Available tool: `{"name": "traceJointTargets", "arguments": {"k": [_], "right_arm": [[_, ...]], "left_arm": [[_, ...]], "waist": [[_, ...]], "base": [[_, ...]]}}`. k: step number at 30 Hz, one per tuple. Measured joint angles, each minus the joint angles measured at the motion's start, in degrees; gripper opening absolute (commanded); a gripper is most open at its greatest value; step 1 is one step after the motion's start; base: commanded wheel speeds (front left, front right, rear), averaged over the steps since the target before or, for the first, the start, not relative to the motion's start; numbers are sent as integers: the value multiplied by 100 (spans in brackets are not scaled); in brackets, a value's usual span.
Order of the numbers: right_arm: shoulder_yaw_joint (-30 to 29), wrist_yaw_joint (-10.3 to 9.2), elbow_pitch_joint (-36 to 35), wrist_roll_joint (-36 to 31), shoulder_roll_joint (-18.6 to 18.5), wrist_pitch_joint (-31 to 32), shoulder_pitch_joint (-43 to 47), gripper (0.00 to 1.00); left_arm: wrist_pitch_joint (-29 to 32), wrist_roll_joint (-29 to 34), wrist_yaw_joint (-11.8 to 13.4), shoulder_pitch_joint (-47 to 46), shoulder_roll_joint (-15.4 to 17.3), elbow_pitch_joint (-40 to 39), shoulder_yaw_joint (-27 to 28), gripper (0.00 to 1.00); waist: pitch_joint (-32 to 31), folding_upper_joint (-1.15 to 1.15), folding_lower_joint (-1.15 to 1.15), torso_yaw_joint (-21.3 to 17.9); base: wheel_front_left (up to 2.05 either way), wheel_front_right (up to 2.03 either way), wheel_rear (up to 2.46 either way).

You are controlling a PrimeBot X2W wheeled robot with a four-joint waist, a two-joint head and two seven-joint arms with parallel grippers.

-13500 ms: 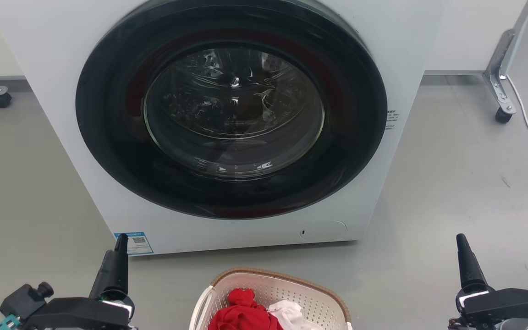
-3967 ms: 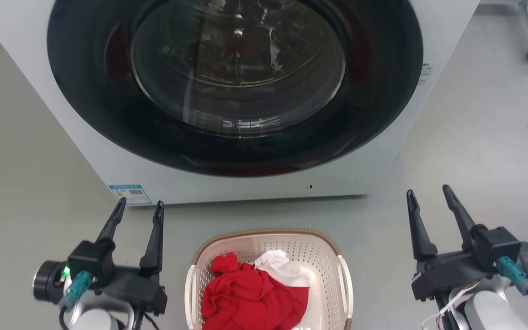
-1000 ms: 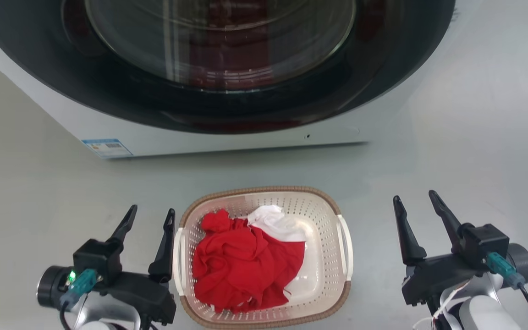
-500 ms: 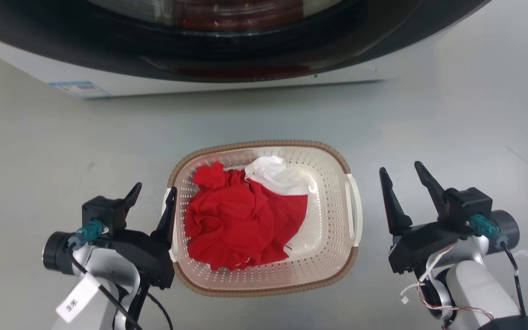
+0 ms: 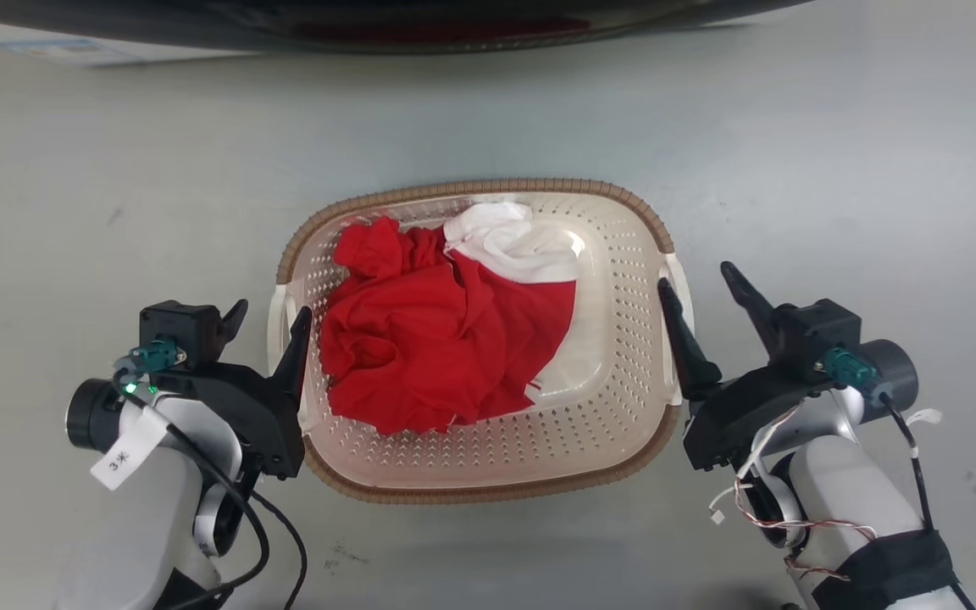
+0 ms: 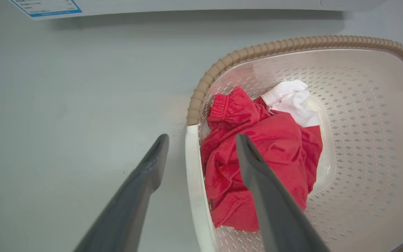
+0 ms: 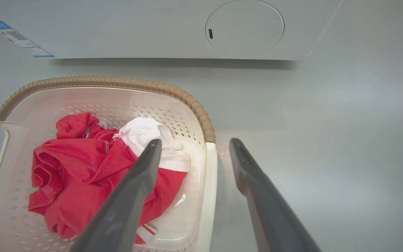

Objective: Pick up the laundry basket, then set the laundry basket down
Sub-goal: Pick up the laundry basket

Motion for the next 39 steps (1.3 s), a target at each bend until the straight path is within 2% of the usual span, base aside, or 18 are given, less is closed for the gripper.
{"name": "traceJointTargets", "arguments": {"k": [10,22,23,24,25,26,39], "right_arm": [[153,136,536,-20,79,0,-233,100],[227,248,1361,60,182,302,-825,100],[230,285,1405,66,187,322,-864,78],[231,302,1463,81,191,354,-903,58],[232,313,1515,104,198,356,-932,22],[231,341,1559,123,205,380,-949,0],[244,420,2067,359,250,446,-1180,0]], "left_arm": [[24,-93,-147,-345,-77,888,-24,100],[16,-179,-297,-1113,-278,1775,-102,100],[16,-181,-300,-1169,-290,1838,-105,47],[16,-189,-303,-1221,-302,1900,-113,30],[21,-189,-331,-1261,-307,1957,-122,0],[27,-194,-345,-1295,-315,2026,-132,0],[-8,-452,-442,-1568,-435,2606,-144,0]], "waist": [[469,0,0,-28],[646,0,-1,38],[654,0,-1,45],[661,0,-2,51],[667,0,-2,56],[672,-1,-1,61],[684,-2,-2,78]], "base": [[0,0,0],[0,0,0],[0,0,0],[0,0,0],[0,0,0],[0,0,0],[0,0,0]]}}
